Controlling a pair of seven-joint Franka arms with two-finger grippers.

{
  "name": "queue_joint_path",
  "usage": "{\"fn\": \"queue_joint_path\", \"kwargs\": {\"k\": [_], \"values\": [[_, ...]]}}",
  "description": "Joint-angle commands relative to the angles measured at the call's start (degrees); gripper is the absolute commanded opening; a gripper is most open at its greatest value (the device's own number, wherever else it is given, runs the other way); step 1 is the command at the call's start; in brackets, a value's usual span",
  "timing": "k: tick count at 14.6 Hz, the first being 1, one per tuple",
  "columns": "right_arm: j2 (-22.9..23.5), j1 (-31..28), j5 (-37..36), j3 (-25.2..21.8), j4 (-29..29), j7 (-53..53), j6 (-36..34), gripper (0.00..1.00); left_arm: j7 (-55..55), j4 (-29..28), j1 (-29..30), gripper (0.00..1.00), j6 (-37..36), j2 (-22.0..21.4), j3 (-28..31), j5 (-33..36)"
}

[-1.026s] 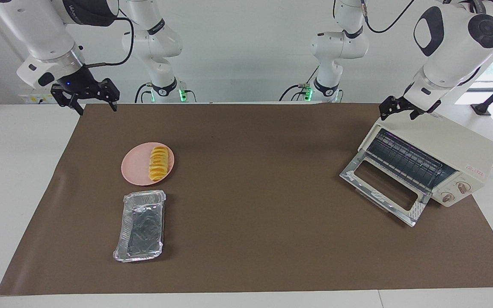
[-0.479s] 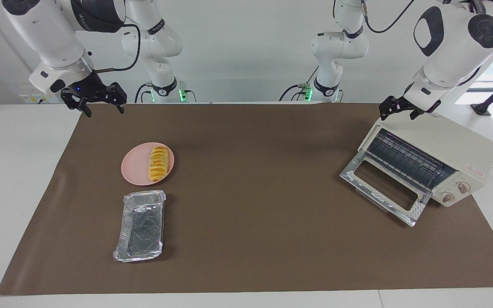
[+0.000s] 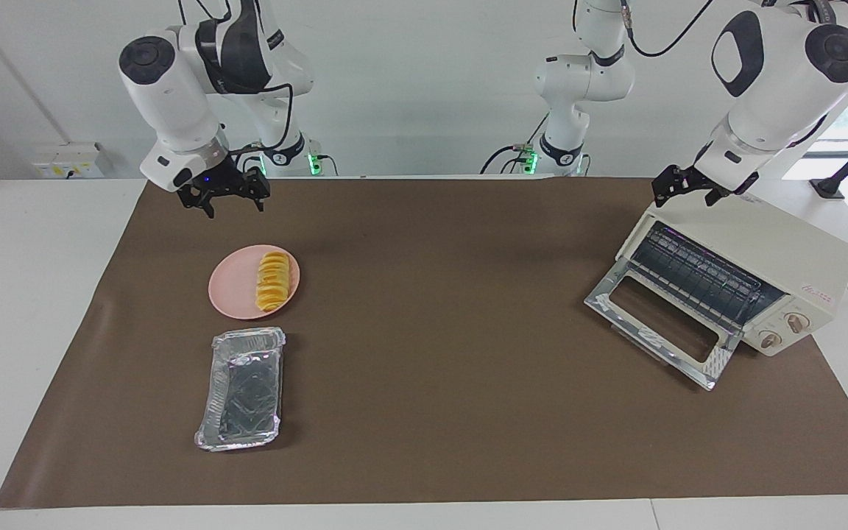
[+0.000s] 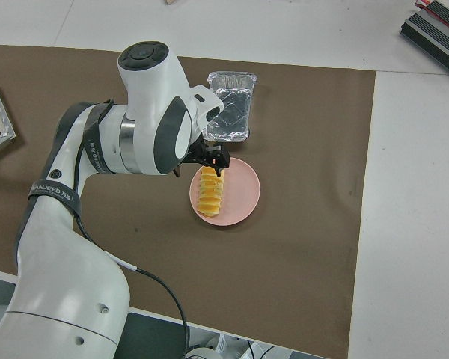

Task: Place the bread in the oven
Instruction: 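Reach the right gripper to the bread slices on the pink plate and grasp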

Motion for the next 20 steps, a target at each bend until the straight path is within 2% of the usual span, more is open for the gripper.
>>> {"fn": "queue_joint_path", "kwargs": {"k": [1,4,13,20], "values": [[-2.0,0.0,1.6,0.1,-8.0,0.7,7.7,1.00,0.2,0.1,0.1,1.00,0.3,-0.5,0.0,0.1],[-0.3,-0.1,1.9,0.1,-13.5,0.6,16.1,1.00,0.2,0.1,0.1,1.00,0.3,-0.5,0.0,0.0],[10.7,-0.1,1.9,0.1,-13.8,-0.3,33.3,1.00,0.2,0.1,0.1,1.00,0.3,-0.5,0.0,0.1],[12.4,0.0,1.9,0.1,-13.8,-2.0,35.6,1.00,0.2,0.1,0.1,1.00,0.3,-0.5,0.0,0.0]]}}
